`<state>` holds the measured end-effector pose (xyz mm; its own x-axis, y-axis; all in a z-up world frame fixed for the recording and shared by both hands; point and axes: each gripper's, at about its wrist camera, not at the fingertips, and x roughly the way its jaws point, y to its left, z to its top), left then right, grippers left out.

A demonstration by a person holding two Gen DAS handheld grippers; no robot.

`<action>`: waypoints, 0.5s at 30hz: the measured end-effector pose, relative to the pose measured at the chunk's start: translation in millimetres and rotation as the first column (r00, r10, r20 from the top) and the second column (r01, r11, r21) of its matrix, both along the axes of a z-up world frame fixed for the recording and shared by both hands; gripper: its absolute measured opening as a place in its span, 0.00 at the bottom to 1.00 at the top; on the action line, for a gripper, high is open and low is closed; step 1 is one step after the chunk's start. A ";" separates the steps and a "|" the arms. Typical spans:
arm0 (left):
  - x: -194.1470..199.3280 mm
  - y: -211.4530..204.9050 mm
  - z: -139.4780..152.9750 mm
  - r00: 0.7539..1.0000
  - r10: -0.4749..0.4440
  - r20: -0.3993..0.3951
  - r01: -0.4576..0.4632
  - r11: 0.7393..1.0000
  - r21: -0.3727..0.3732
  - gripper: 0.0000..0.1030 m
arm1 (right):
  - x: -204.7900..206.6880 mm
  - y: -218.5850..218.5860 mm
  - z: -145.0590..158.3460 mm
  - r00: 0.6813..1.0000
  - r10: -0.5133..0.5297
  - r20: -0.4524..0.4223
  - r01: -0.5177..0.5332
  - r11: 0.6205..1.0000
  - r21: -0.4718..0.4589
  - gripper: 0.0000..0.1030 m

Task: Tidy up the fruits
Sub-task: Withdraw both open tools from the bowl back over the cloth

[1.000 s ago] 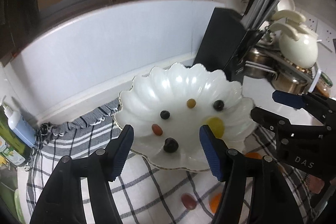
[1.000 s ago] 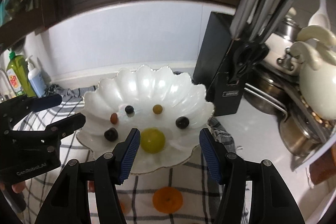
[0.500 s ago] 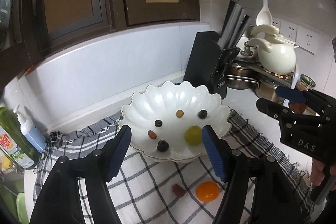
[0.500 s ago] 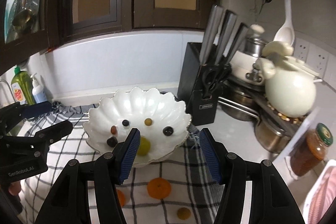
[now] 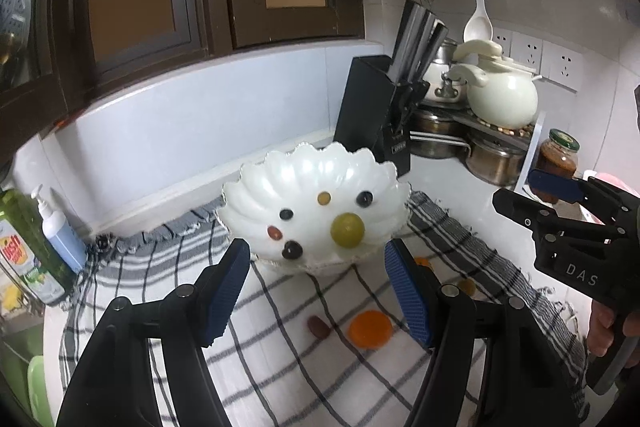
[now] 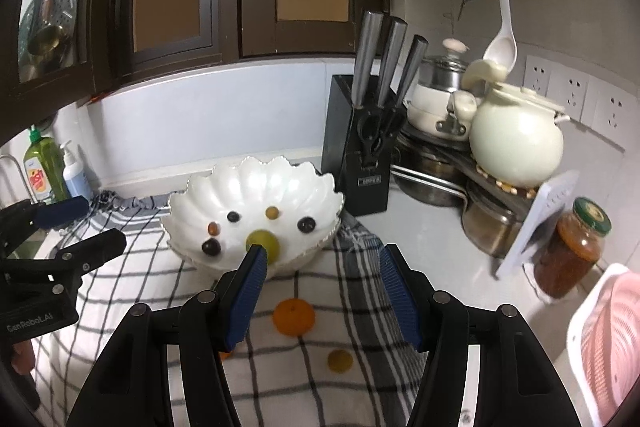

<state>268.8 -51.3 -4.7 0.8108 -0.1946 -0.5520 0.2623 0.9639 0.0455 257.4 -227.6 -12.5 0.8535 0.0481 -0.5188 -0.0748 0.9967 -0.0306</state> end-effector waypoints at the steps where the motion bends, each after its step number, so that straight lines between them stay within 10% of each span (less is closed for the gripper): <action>1: -2.0 -0.1 -2.9 1.000 -0.003 -0.012 0.003 1.000 -0.004 0.67 | -2.4 -0.8 -1.9 1.000 -0.003 -0.003 0.003 1.000 -0.001 0.58; 15: -24.2 -2.6 -45.9 0.995 -0.007 -0.102 0.008 1.000 0.001 0.67 | -22.6 -2.1 -35.7 0.997 -0.001 -0.074 0.001 1.000 -0.011 0.58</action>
